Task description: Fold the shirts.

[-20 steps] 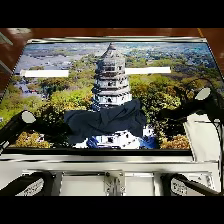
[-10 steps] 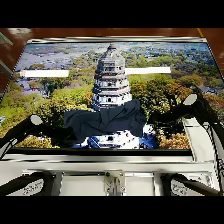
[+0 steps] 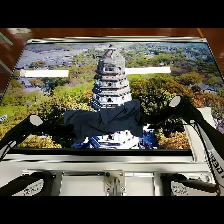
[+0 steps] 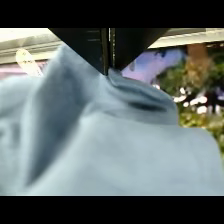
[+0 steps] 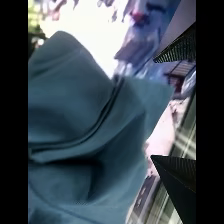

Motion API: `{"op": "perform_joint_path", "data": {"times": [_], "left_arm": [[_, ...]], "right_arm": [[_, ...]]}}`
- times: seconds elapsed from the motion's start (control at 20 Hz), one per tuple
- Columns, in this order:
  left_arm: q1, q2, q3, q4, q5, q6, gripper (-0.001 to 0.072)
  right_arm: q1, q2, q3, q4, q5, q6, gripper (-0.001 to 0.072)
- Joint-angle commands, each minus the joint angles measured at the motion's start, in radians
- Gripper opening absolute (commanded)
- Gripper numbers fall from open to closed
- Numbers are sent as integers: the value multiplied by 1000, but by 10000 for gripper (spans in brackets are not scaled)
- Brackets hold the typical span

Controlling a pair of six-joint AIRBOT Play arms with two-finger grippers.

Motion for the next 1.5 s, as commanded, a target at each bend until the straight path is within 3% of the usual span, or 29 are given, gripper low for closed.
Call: {"op": "perform_joint_path", "data": {"times": [0.0, 0.05, 0.1, 0.15, 0.35, 0.55, 0.75, 0.85, 1.0, 1.25, 1.35, 1.45], "left_arm": [[-1, 96, 1, -2, 10, 14, 36], [-1, 125, 4, -2, 11, 14, 36], [-1, 155, 14, 1, 12, 24, 36], [-1, 183, 33, 3, 12, 43, 36], [2, 280, 230, 70, 6, 44, 36], [71, 343, 612, 138, 6, 44, 36], [202, 378, 1055, 195, 6, 44, 36], [252, 389, 1184, 219, 5, 44, 36], [274, 415, 1218, 219, -11, 43, 35], [274, 390, 1206, 218, -100, 43, 36], [274, 380, 1206, 219, -109, 45, 36], [274, 353, 1205, 219, -202, 45, 36]], "right_arm": [[73, -49, 0, 104, -112, 16, 691], [94, -57, 0, 133, -148, 15, 521], [107, -57, 0, 146, -175, 15, 239], [109, -57, 8, 158, -179, 15, 63], [106, 22, 135, 69, -71, -58, 62], [106, 272, 385, -241, 26, -68, 62], [106, 551, 619, -541, -67, 13, 62], [106, 658, 671, -601, -146, 70, 62], [106, 748, 680, -603, -152, 125, 62], [106, 739, 680, -602, -92, 140, 62], [106, 729, 680, -604, -223, 141, 62], [106, 702, 680, -627, -426, 156, 62]]}}
